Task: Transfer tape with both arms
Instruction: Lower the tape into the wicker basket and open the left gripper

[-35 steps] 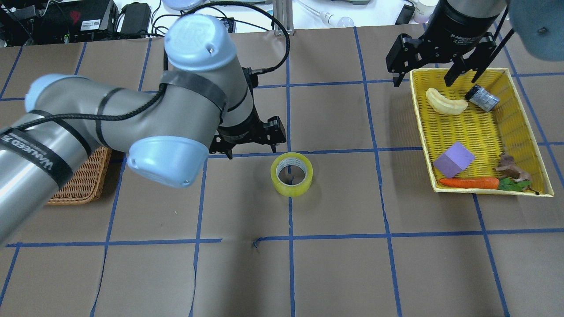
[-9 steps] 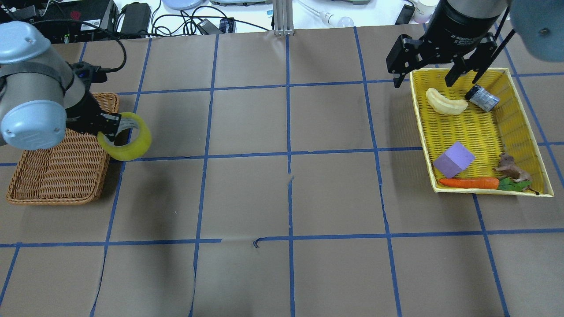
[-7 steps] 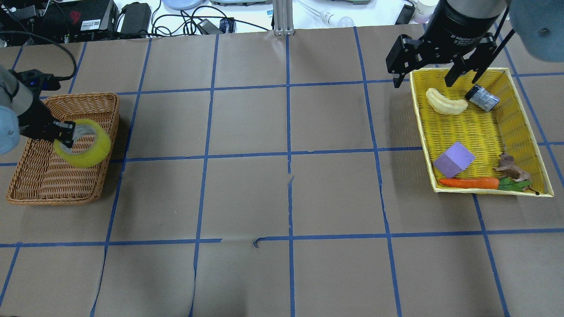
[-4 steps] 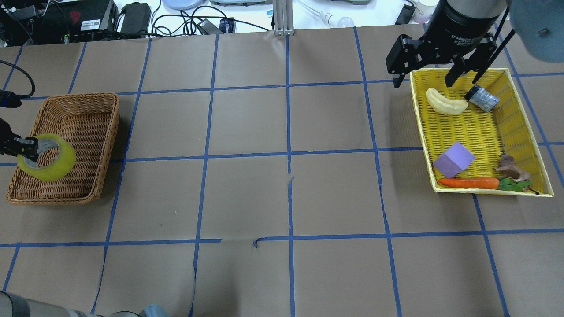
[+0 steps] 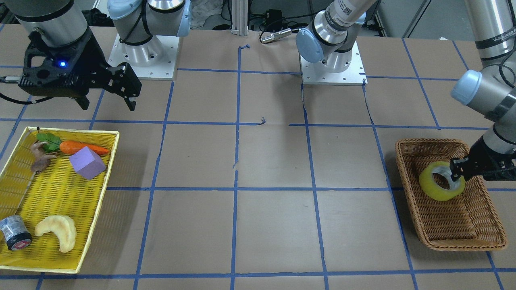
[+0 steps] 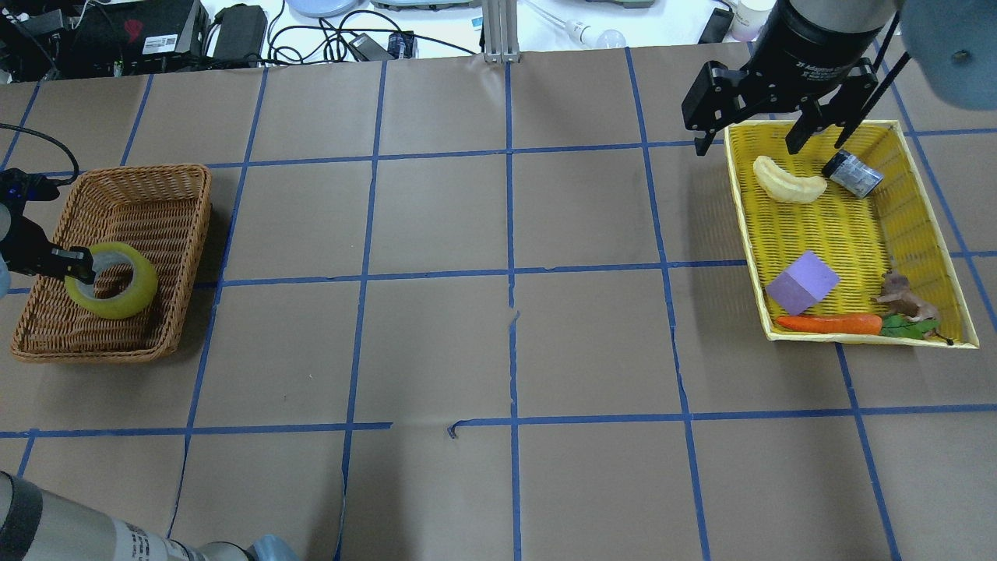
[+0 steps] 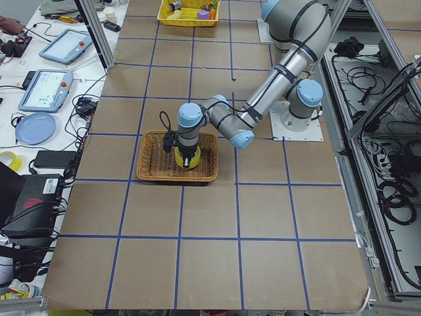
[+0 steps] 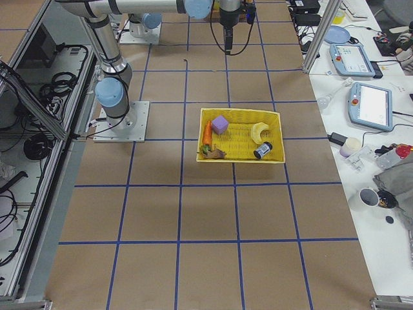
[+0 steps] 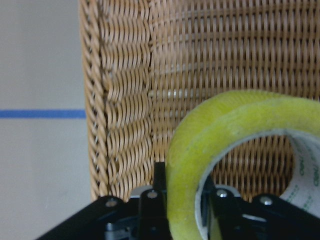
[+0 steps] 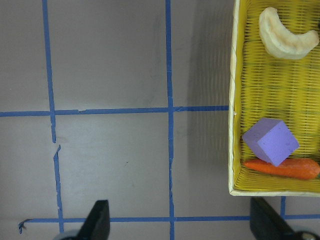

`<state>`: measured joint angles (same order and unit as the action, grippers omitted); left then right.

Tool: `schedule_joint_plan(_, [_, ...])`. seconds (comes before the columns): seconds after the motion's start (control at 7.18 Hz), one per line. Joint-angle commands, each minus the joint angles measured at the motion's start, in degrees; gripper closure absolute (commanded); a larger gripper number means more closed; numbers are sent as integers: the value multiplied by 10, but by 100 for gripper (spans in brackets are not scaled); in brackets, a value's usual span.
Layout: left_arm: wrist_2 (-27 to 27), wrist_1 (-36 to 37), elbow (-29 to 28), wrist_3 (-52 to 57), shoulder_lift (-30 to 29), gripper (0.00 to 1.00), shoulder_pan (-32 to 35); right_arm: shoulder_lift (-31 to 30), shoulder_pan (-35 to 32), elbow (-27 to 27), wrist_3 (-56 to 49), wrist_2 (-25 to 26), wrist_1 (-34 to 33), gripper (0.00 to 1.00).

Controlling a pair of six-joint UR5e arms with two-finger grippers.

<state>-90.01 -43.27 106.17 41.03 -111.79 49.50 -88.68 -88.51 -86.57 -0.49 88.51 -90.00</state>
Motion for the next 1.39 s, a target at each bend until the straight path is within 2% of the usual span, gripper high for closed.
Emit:
schedule_joint_plan(0.0, [-2, 20, -3, -60, 16, 0, 13, 0, 0, 0, 0, 0, 0, 0])
schedule_joint_plan(0.14, [-4, 8, -20, -74, 33, 0, 37, 0, 0, 0, 0, 0, 0, 0])
schedule_joint_plan(0.42, [-4, -154, -70, -167, 83, 0, 105, 0, 0, 0, 0, -1, 0, 0])
schedule_joint_plan(0.56, [-3, -198, -77, -212, 103, 0, 135, 0, 0, 0, 0, -2, 0, 0])
schedule_joint_plan(0.84, [-4, -263, -78, -227, 141, 0, 221, 0, 0, 0, 0, -3, 0, 0])
schedule_joint_plan(1.11, [-4, -333, -105, -339, 158, 0, 312, 0, 1, 0, 0, -4, 0, 0])
schedule_joint_plan(1.25, [-10, -359, -127, -349, 158, 0, 355, 0, 0, 0, 0, -4, 0, 0])
